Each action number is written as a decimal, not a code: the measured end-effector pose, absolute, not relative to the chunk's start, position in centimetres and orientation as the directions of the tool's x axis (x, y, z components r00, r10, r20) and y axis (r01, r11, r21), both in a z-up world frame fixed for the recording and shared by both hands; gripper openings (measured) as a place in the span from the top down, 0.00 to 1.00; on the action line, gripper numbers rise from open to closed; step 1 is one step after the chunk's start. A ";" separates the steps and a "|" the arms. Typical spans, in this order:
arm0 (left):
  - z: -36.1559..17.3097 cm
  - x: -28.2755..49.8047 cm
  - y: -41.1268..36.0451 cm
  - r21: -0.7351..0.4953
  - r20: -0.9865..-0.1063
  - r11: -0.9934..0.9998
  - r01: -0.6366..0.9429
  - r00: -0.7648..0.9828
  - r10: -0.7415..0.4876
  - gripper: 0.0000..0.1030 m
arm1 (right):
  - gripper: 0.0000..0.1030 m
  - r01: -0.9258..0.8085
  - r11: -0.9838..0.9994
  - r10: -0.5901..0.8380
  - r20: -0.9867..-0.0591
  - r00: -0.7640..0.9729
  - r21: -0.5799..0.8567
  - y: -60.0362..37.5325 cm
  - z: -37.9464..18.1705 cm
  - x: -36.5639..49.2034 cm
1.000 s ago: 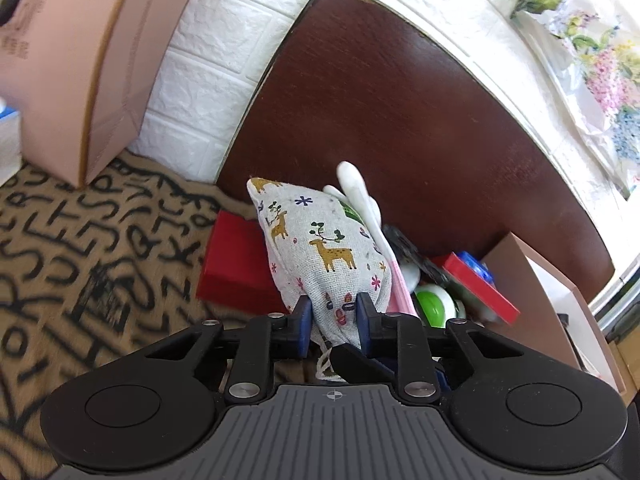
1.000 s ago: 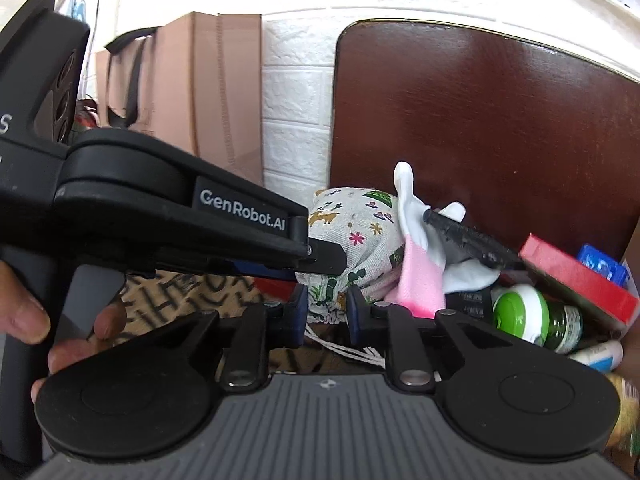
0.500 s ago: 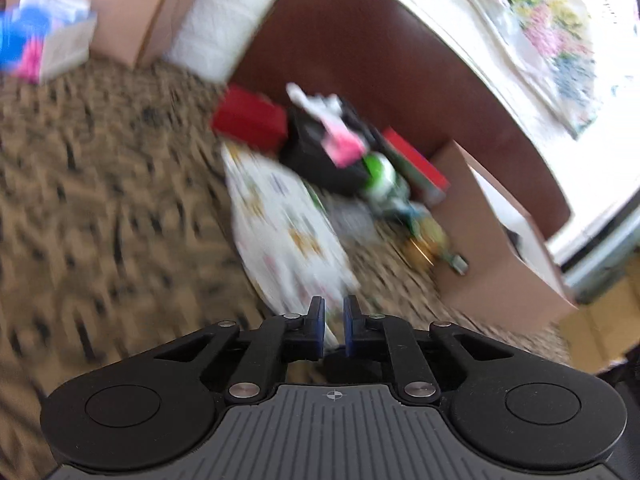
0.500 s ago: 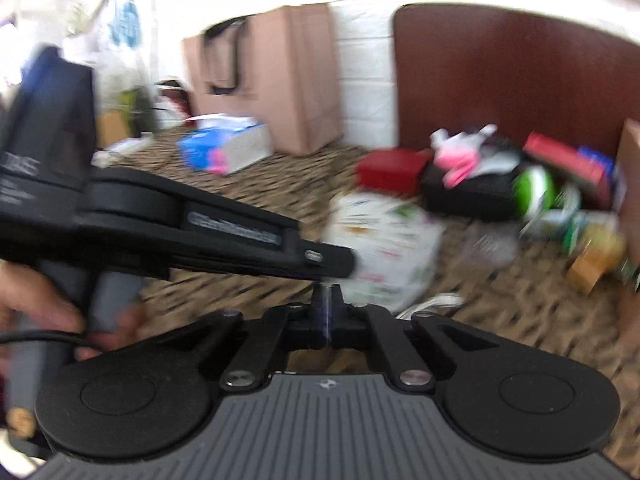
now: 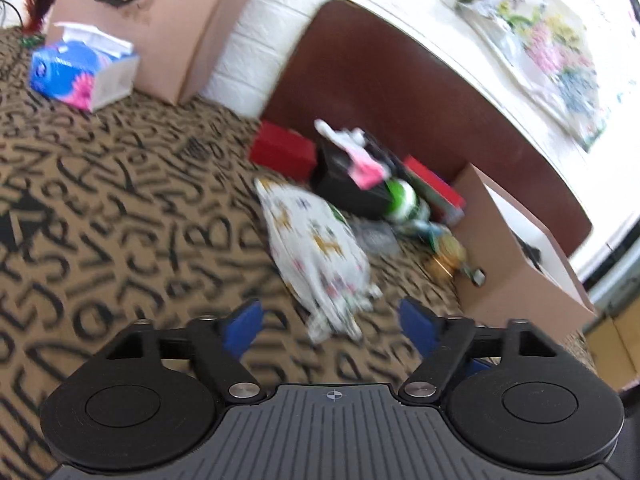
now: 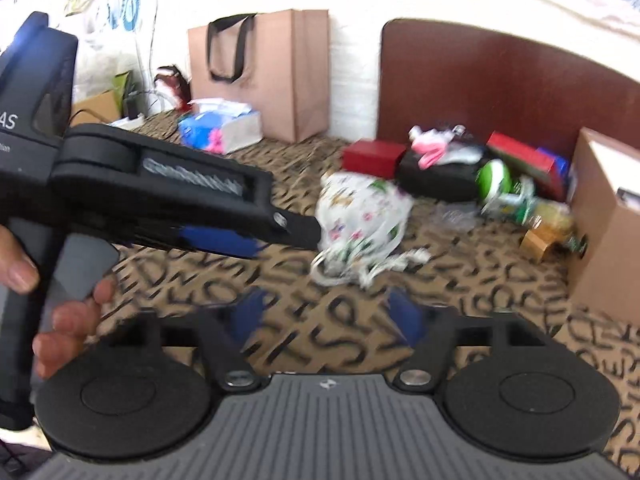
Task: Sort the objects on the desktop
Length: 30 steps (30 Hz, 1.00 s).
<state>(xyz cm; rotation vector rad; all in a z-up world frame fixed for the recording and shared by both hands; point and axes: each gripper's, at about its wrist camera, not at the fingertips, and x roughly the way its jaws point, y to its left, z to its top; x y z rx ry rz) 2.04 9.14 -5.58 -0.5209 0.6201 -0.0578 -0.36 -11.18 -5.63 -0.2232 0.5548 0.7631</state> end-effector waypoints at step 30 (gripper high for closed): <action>-9.6 14.3 12.3 -0.537 -0.578 0.840 -0.071 0.757 -0.306 0.37 | 0.17 -0.647 0.688 0.695 -0.556 0.457 0.328 -7.4 -10.6 13.6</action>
